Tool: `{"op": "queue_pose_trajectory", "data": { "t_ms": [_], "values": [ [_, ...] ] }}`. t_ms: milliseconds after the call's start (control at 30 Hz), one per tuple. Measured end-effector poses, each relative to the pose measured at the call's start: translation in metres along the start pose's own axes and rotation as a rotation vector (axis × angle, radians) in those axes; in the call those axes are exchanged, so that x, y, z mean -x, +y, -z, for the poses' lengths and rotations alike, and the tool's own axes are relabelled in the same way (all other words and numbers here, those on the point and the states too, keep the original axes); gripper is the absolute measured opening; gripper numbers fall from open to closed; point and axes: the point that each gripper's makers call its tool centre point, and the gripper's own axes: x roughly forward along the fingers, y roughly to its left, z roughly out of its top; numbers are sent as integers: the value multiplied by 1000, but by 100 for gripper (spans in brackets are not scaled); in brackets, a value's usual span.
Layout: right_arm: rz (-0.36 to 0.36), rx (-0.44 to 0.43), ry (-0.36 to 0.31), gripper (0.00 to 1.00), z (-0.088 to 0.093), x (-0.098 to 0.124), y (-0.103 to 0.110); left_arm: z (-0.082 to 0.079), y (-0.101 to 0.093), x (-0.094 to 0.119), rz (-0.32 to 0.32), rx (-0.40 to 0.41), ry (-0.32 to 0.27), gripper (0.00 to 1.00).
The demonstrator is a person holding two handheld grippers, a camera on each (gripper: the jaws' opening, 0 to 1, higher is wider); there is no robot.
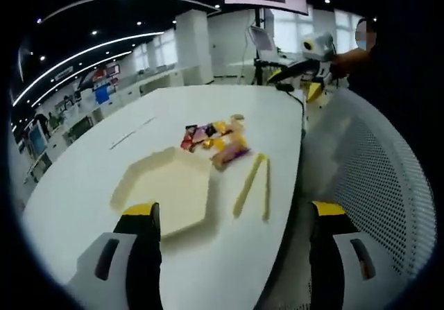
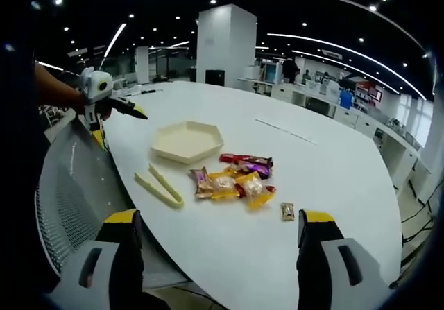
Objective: Place the target food into the container with the food tongs after gripping and lifting it, then release it inside without dropping or visibly crushing the food.
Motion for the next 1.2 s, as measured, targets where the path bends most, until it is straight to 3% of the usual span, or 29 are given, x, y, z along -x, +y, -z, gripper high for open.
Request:
{"op": "queue_pose_trajectory", "data": {
  "t_ms": [267,400,467,533,600,900,1200],
  "values": [
    [-22,4,-1,91,-3,-2,5,-4,-7,-22,89,-22,45,73],
    [-32,2,0,89,-3,-3,7,8,-16,-31,123,-60,123,63],
    [-39,2,-2,88,-4,-4,9,9,-21,-38,130,-67,129,57],
    [-48,6,-4,88,-5,-6,12,10,-25,-46,144,-63,135,57],
    [-57,8,-6,88,-6,-8,14,17,-27,-52,151,-83,175,53],
    [-85,19,-9,87,-9,-10,21,43,-27,-75,170,-97,259,48],
    [-85,-3,-16,86,-6,-11,24,47,-31,-83,176,-141,279,37]
  ]
}}
